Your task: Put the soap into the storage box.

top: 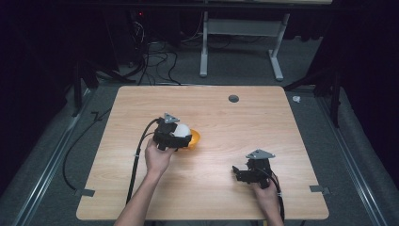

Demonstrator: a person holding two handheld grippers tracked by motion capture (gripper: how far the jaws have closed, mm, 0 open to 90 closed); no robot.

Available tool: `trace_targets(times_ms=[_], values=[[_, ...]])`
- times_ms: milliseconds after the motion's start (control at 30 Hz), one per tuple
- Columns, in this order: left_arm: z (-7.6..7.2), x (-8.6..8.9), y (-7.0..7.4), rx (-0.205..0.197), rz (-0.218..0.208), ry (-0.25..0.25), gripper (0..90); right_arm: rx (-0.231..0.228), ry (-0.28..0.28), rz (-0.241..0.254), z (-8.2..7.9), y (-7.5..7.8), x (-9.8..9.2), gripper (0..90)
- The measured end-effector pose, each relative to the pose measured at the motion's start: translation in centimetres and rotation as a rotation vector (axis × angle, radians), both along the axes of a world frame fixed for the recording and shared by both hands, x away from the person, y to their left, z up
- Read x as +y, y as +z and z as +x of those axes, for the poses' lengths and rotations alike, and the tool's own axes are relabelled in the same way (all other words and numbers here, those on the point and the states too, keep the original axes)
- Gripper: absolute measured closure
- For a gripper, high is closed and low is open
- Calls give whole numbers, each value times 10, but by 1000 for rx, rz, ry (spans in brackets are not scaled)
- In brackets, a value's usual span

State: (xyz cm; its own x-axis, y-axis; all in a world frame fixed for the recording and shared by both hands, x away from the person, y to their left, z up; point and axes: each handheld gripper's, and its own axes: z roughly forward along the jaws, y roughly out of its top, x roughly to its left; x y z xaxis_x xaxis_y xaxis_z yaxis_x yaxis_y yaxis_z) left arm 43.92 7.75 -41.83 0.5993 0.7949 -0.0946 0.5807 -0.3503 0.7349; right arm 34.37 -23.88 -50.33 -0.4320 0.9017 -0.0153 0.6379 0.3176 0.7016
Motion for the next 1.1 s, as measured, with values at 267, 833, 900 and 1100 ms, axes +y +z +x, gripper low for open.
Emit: trace_targets(times_ms=[267, 833, 900, 1100], values=[[11, -5, -8, 16, -4, 4, 245, 2, -1, 0, 0, 0, 0, 146], [21, -6, -22, 40, 57, 35, 245, 0, -1, 2, 0, 0, 0, 147], [22, -7, -23, 37, 66, 40, 245, 0, -1, 2, 0, 0, 0, 147], [24, -10, -27, 38, 77, 48, 244, 0, -1, 2, 0, 0, 0, 147]])
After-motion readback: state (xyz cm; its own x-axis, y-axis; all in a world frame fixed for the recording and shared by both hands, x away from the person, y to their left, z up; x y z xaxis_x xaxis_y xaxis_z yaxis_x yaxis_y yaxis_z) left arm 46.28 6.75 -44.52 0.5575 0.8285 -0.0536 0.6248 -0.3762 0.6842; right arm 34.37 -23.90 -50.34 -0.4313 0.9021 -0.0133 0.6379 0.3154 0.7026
